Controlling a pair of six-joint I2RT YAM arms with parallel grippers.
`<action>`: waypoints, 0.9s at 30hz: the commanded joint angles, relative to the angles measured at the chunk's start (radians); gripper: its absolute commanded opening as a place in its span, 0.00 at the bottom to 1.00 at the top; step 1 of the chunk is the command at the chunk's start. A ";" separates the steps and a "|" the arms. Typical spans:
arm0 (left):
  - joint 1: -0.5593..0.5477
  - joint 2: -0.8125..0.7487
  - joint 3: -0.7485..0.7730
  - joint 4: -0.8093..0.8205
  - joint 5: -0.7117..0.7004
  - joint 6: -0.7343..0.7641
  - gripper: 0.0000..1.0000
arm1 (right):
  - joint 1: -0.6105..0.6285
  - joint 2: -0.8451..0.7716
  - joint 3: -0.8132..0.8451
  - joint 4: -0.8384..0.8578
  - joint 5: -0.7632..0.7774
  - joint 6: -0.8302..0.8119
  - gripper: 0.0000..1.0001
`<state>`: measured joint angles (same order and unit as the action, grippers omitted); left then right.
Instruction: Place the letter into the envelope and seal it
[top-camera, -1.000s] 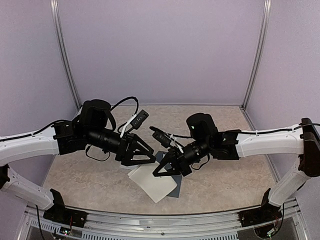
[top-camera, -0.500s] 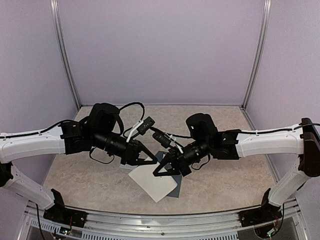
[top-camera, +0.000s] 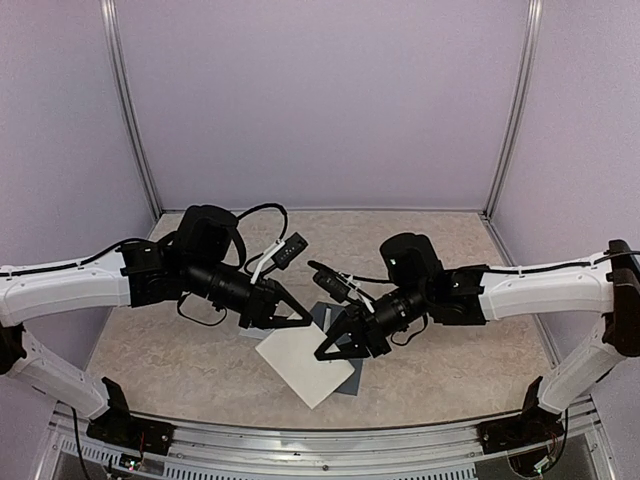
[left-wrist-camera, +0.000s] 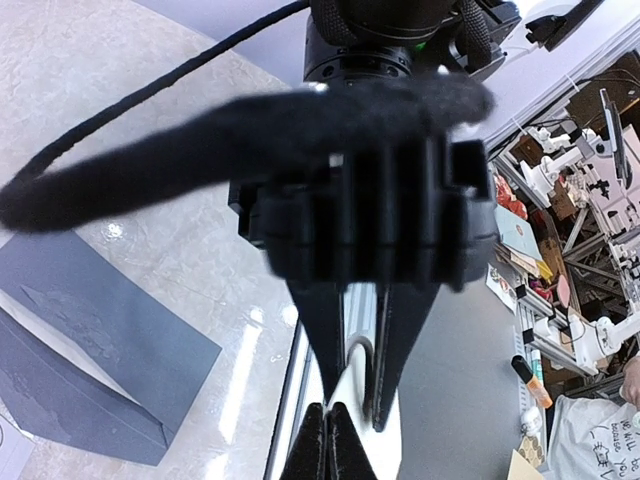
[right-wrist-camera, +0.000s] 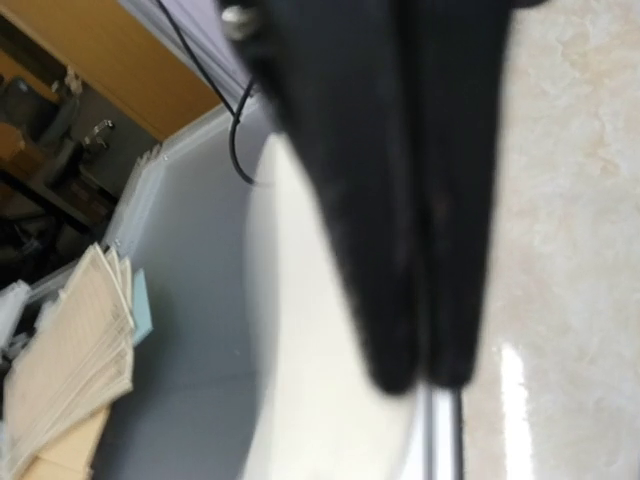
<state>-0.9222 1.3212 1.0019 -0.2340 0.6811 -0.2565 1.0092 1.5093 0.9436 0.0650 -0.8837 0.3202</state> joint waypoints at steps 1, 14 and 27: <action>0.006 -0.023 -0.008 -0.014 0.016 0.028 0.00 | -0.006 -0.054 -0.048 0.057 -0.035 0.044 0.00; 0.043 -0.053 -0.023 -0.023 0.036 0.045 0.00 | -0.016 -0.127 -0.151 0.113 -0.022 0.112 0.00; 0.041 -0.070 -0.022 -0.024 0.059 0.046 0.00 | -0.026 -0.156 -0.202 0.143 0.021 0.147 0.29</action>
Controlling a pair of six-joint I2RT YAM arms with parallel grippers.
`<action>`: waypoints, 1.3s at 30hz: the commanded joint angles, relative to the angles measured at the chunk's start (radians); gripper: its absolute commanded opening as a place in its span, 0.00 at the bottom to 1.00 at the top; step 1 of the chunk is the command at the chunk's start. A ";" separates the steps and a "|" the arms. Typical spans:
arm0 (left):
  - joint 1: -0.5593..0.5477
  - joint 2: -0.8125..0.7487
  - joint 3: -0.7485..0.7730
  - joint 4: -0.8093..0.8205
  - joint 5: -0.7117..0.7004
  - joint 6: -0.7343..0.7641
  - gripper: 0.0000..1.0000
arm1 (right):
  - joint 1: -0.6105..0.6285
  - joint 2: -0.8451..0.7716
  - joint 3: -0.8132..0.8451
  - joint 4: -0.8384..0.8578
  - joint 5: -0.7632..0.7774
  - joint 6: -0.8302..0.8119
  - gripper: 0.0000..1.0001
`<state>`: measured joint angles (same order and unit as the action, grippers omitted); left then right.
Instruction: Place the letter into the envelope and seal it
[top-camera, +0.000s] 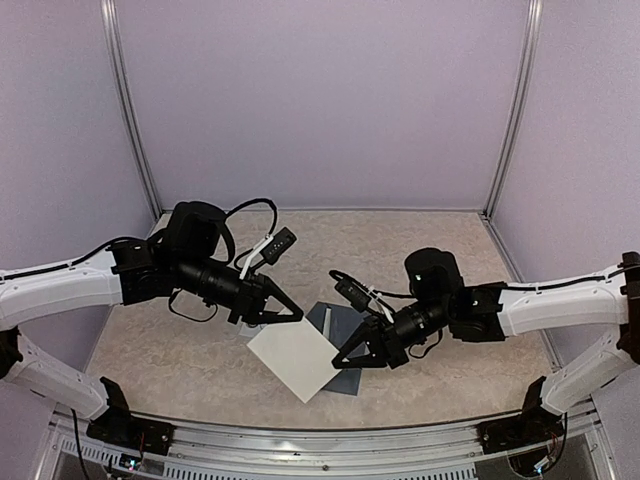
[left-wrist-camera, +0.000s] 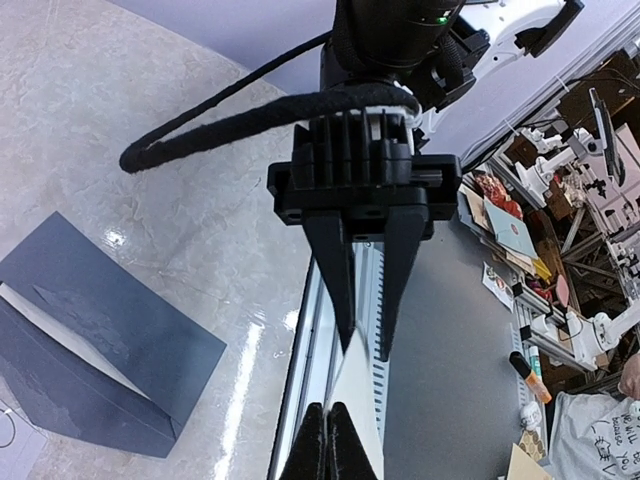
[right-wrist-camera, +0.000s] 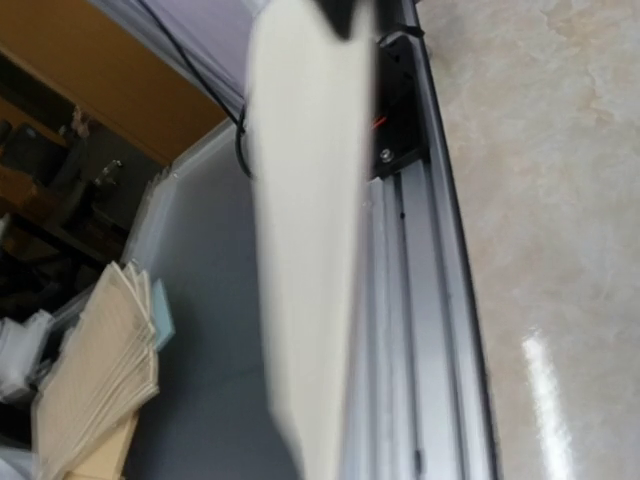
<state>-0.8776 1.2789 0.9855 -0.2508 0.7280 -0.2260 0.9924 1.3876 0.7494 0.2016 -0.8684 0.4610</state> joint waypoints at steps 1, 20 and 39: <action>-0.012 -0.022 -0.002 -0.005 0.012 0.015 0.00 | -0.009 -0.033 0.002 0.010 0.018 0.003 0.54; -0.051 0.023 -0.015 0.055 -0.011 -0.042 0.25 | 0.011 0.047 0.108 0.167 0.127 0.015 0.00; 0.013 -0.122 -0.144 0.104 -0.086 -0.127 0.57 | -0.052 -0.121 -0.015 0.206 0.283 0.067 0.00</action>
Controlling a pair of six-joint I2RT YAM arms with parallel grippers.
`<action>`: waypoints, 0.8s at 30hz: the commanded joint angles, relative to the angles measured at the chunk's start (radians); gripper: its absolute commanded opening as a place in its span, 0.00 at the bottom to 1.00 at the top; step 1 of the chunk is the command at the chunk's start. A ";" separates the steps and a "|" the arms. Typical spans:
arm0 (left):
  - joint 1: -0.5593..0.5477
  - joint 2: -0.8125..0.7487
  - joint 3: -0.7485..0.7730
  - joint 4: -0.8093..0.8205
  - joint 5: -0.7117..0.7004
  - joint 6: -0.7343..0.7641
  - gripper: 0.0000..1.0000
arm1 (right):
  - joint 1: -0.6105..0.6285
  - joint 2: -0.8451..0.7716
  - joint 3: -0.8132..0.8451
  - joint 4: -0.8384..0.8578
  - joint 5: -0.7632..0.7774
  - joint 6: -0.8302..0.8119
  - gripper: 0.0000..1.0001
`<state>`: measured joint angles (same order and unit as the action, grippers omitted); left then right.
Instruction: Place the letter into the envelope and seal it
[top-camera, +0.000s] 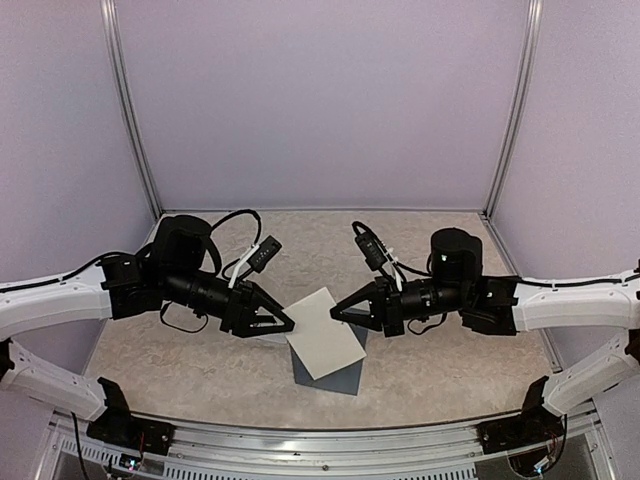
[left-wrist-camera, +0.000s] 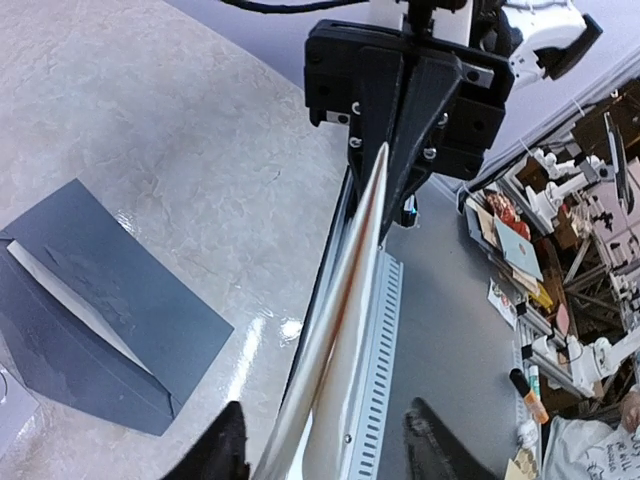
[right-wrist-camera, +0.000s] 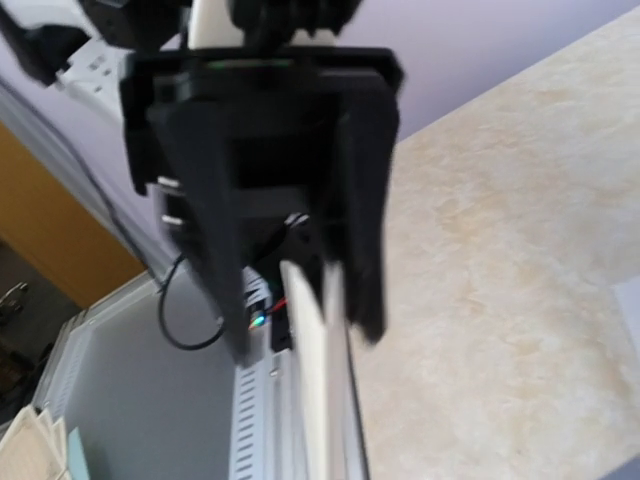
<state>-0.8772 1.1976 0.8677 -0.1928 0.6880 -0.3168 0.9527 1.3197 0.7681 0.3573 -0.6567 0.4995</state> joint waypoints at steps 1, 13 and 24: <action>0.008 -0.051 -0.043 0.098 -0.059 -0.066 0.66 | -0.012 -0.066 -0.053 0.077 0.093 0.038 0.00; -0.078 -0.096 -0.258 0.716 -0.258 -0.353 0.83 | -0.002 -0.080 -0.145 0.499 0.200 0.146 0.00; -0.099 -0.011 -0.302 0.931 -0.258 -0.459 0.45 | 0.005 -0.033 -0.144 0.545 0.170 0.168 0.00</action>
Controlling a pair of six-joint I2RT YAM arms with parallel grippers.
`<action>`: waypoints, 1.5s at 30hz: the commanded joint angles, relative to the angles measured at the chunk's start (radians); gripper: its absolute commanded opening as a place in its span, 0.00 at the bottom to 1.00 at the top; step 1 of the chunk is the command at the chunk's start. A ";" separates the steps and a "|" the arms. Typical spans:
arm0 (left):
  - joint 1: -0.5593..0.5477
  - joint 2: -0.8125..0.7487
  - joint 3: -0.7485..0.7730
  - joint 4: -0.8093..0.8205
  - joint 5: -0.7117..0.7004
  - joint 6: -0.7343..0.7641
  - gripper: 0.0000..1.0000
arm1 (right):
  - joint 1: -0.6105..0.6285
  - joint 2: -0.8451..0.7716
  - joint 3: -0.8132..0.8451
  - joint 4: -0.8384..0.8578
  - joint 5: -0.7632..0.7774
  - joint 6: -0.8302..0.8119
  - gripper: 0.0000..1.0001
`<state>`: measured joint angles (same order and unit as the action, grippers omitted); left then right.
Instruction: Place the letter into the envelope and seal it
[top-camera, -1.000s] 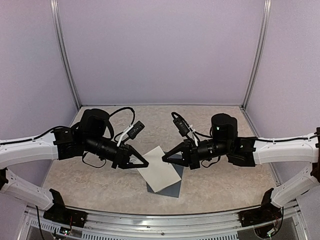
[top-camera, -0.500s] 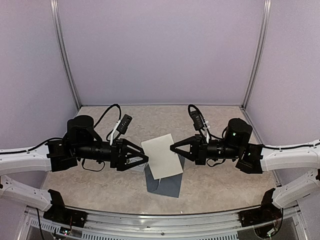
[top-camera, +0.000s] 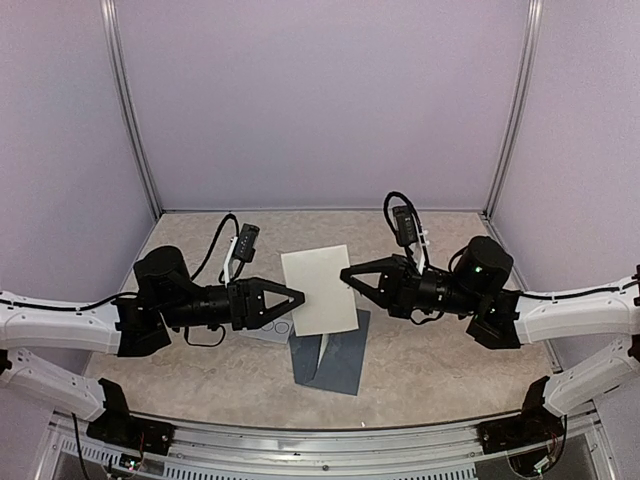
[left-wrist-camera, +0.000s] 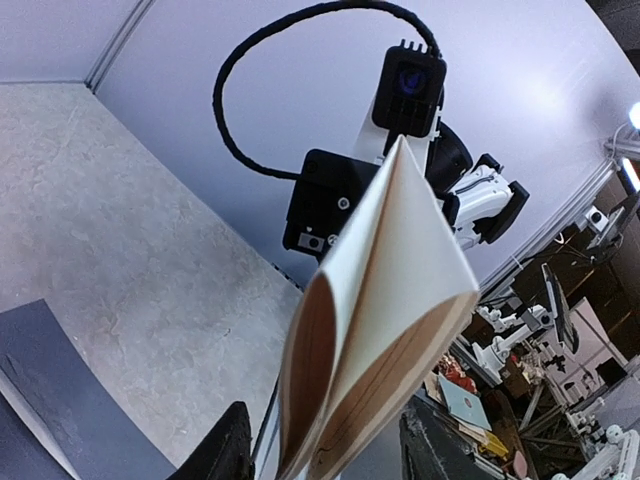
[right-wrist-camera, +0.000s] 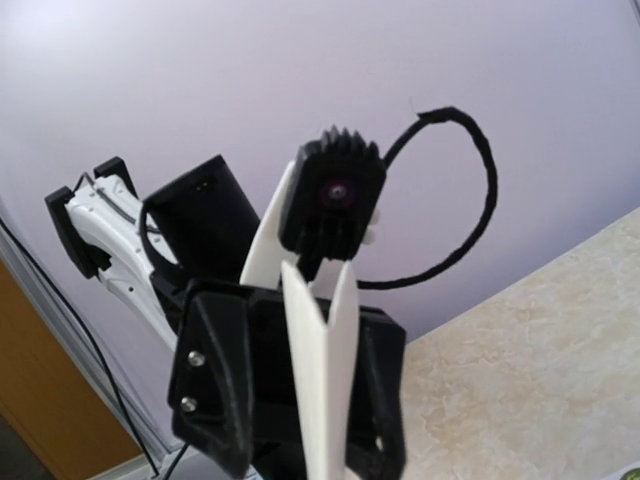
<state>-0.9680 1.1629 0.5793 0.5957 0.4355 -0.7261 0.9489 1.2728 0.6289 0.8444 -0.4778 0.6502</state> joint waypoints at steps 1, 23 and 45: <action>-0.009 0.030 -0.013 0.147 -0.005 -0.053 0.39 | 0.009 0.014 -0.007 0.059 -0.005 0.020 0.00; 0.185 0.246 0.055 -0.495 -0.002 0.017 0.00 | -0.087 0.238 0.007 -0.483 0.287 0.097 0.72; 0.269 0.457 0.119 -0.499 0.082 0.038 0.00 | -0.122 0.515 0.124 -0.532 0.210 0.032 0.67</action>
<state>-0.7139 1.5871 0.6800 0.0990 0.5022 -0.6872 0.8349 1.7569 0.7280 0.3424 -0.2535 0.6960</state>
